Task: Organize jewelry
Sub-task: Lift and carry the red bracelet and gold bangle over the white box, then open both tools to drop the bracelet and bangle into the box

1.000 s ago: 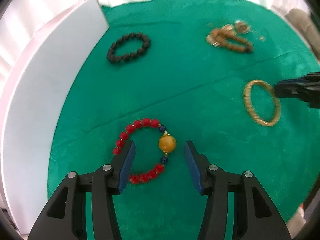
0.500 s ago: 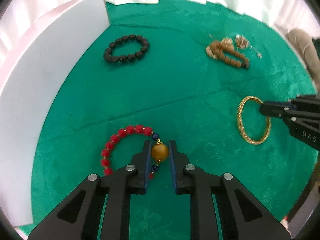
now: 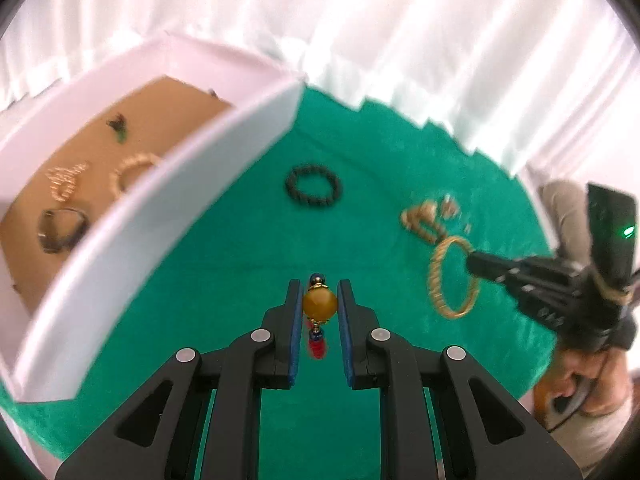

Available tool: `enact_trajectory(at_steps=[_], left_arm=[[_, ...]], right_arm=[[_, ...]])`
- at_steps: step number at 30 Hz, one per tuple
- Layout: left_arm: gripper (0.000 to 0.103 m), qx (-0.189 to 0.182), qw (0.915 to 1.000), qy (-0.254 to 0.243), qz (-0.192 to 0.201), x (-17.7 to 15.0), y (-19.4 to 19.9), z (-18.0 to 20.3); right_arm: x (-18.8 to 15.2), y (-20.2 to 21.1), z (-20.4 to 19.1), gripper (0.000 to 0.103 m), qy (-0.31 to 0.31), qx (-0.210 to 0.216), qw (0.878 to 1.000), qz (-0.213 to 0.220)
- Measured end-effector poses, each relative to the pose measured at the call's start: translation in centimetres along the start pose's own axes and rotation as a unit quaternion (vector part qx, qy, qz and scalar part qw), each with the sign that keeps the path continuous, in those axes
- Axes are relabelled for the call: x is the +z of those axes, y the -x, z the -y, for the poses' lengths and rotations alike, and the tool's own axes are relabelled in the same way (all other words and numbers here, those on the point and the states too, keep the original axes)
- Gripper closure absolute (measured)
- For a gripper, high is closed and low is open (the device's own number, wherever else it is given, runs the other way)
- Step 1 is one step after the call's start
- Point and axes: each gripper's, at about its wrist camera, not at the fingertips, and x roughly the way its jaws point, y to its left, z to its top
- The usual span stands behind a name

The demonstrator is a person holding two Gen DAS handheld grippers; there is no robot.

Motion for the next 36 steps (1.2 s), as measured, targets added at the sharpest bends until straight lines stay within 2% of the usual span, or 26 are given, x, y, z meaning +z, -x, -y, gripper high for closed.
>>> enact_trajectory(at_steps=[4,8,12,14,18,21,26,30,36], left_arm=[[0.088,0.020,0.9987,0.016,0.045,1.7,4.9,-1.8],[0.088,0.053,0.9950,0.038,0.076,3.3,9.8,-5.4],[0.088,0.120,0.9864,0.061,0.094,5.1,12.7,-9.9],[0.088,0.141,0.9827,0.074,0.095,5.7,13.3,-12.0],[0.088,0.190,0.9726,0.094,0.097,6.1,13.2,-15.9],[0.088,0.202,0.9692,0.109,0.089,5.7,12.0,-18.0],[0.088,0.204,0.9693,0.124,0.060,4.1,9.1,-20.0],[0.088,0.205,0.9698,0.126,0.038,2.9,6.9,-20.5],[0.088,0.215,0.9667,0.138,0.014,1.4,4.5,-21.5]], right_arm=[[3.3,0.8,-3.8,0.097,0.029,0.032,0.999,0.018],[7.3,1.5,-8.6,0.097,0.059,0.063,0.996,0.036],[11.3,1.5,-13.4,0.097,0.091,0.092,0.990,0.051],[13.0,1.2,-16.0,0.098,0.108,0.105,0.987,0.054],[15.2,-1.0,-21.1,0.097,0.134,0.129,0.982,0.045],[15.8,-3.4,-24.4,0.098,0.155,0.139,0.978,0.029],[15.6,-8.2,-28.4,0.098,0.178,0.139,0.974,0.000],[14.7,-11.9,-29.8,0.097,0.191,0.130,0.973,-0.031],[13.3,-15.8,-29.7,0.097,0.198,0.106,0.973,-0.061]])
